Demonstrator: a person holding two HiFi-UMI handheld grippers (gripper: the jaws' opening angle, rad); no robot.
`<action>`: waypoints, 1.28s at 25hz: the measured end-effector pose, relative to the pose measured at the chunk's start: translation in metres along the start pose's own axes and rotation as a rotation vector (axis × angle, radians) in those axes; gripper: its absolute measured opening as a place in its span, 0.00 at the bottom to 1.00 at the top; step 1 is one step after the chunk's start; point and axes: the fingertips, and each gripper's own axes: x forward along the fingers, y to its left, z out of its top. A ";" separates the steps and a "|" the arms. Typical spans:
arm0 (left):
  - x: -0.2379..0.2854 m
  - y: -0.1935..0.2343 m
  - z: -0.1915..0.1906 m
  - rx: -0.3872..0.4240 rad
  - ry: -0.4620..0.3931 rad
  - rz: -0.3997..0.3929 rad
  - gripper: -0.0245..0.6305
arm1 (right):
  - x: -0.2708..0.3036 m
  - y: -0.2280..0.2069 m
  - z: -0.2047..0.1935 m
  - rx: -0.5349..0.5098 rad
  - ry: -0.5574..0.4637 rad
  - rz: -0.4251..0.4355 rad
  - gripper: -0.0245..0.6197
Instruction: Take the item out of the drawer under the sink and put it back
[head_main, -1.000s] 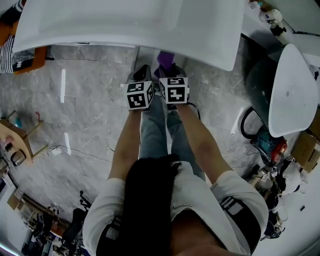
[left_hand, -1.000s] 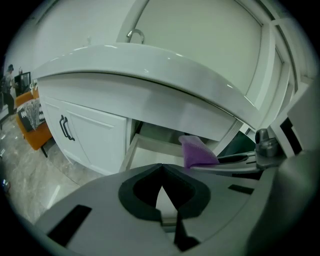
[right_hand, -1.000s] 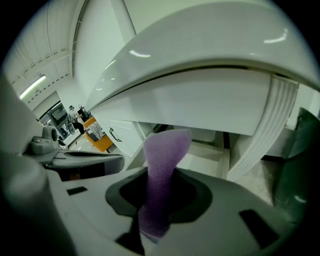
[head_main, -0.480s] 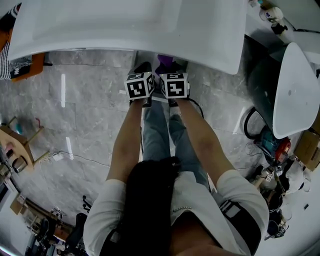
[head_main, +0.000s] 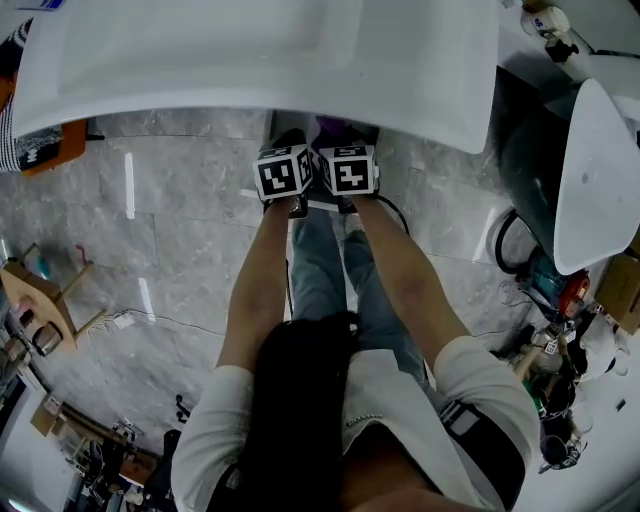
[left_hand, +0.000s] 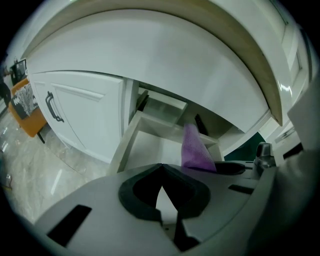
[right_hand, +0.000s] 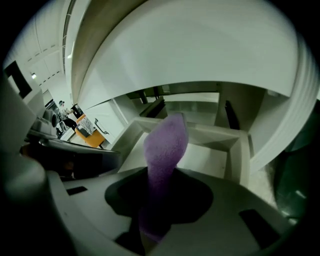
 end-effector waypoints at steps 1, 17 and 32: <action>0.001 0.000 0.000 0.005 -0.003 0.002 0.04 | 0.002 -0.001 -0.001 0.001 0.002 0.000 0.22; 0.000 0.006 0.000 0.036 0.007 -0.006 0.04 | 0.010 0.000 -0.009 0.021 0.043 0.044 0.38; -0.051 -0.007 0.020 0.053 -0.095 0.022 0.04 | -0.056 0.013 0.012 0.004 -0.045 0.082 0.49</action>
